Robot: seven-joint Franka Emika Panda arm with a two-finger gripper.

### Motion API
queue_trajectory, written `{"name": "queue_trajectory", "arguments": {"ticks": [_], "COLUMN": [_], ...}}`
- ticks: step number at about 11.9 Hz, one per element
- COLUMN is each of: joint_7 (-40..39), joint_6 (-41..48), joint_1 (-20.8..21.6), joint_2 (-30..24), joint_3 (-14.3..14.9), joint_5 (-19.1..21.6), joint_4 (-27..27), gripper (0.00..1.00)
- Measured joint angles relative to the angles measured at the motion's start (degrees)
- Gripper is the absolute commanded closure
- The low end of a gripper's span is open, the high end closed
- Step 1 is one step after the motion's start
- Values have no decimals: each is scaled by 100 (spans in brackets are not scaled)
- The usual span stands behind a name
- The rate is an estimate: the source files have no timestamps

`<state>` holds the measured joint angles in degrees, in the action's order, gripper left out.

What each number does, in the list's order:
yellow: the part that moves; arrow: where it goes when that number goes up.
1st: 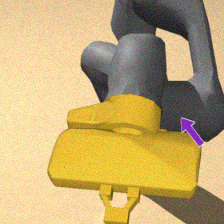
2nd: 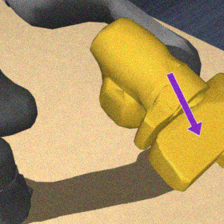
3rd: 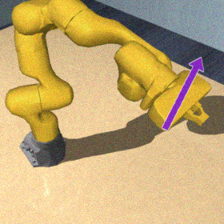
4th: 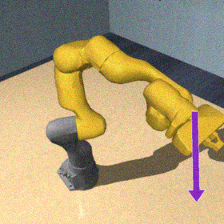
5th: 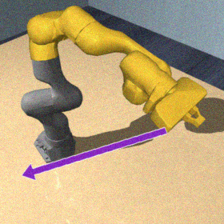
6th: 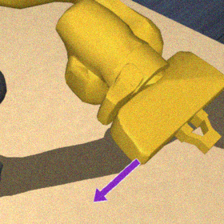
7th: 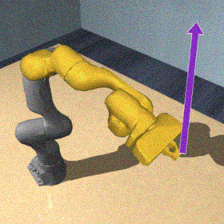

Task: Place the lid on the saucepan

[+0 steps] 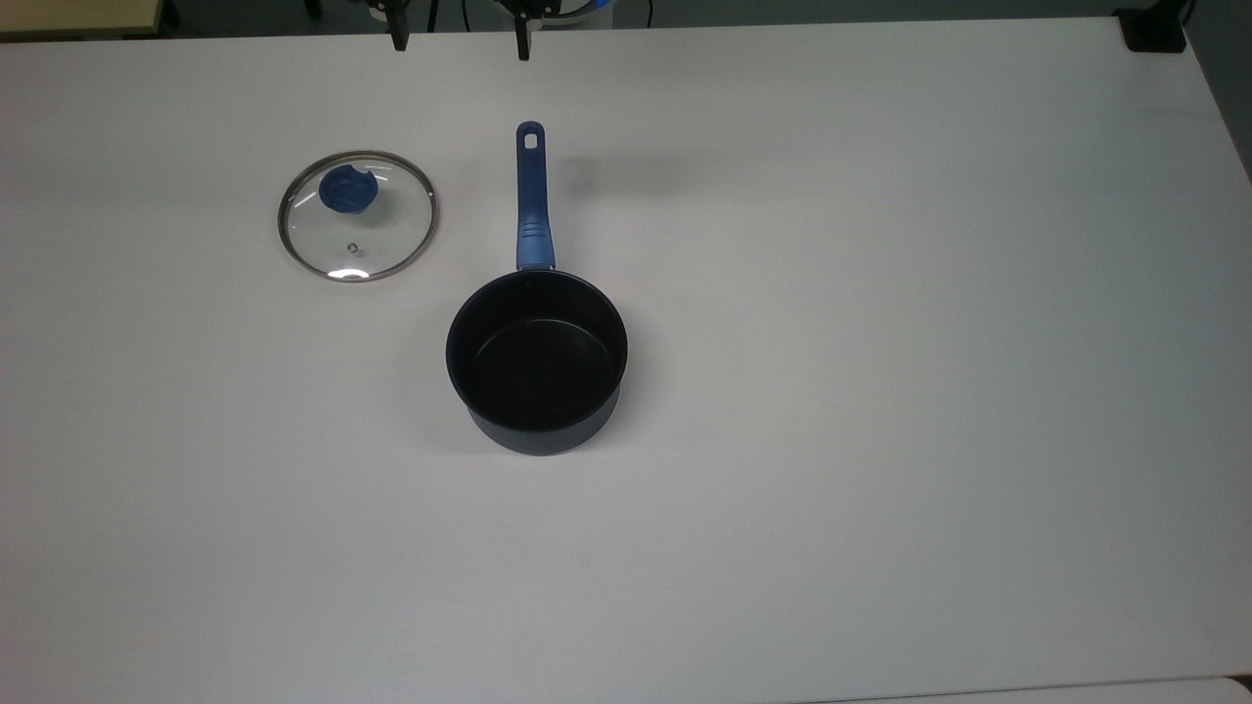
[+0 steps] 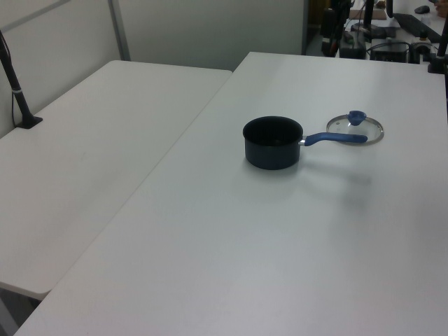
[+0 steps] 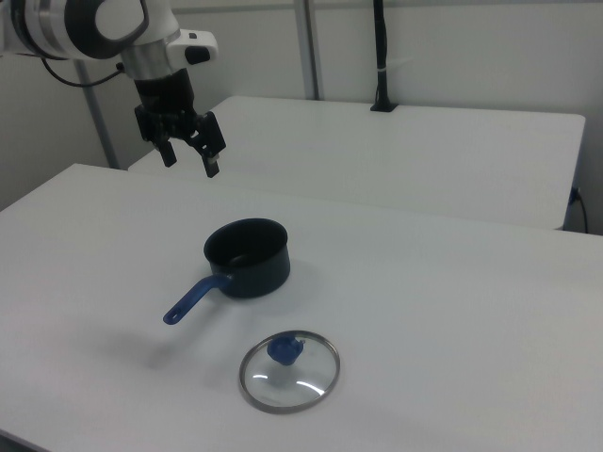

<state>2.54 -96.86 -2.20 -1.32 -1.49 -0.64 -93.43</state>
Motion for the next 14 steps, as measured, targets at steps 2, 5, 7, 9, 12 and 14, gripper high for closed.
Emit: {"name": "queue_trajectory", "arguments": {"ticks": [2, 5, 7, 9, 12, 14], "joint_7": [0, 0, -2, -379, -2119, -2437], "joint_6": [0, 1, 1, 67, 120, 52], "joint_1": [2, 12, 12, -2, -202, -436], "joint_2": [0, -1, -1, -1, 41, 101], "joint_3": [0, 0, 5, 55, 410, 628], "joint_5": [0, 0, 0, -349, -950, -1197], "joint_4": [0, 0, 0, -3, -215, -630], "gripper": [0, 0, 0, 0, 0, 0]}}
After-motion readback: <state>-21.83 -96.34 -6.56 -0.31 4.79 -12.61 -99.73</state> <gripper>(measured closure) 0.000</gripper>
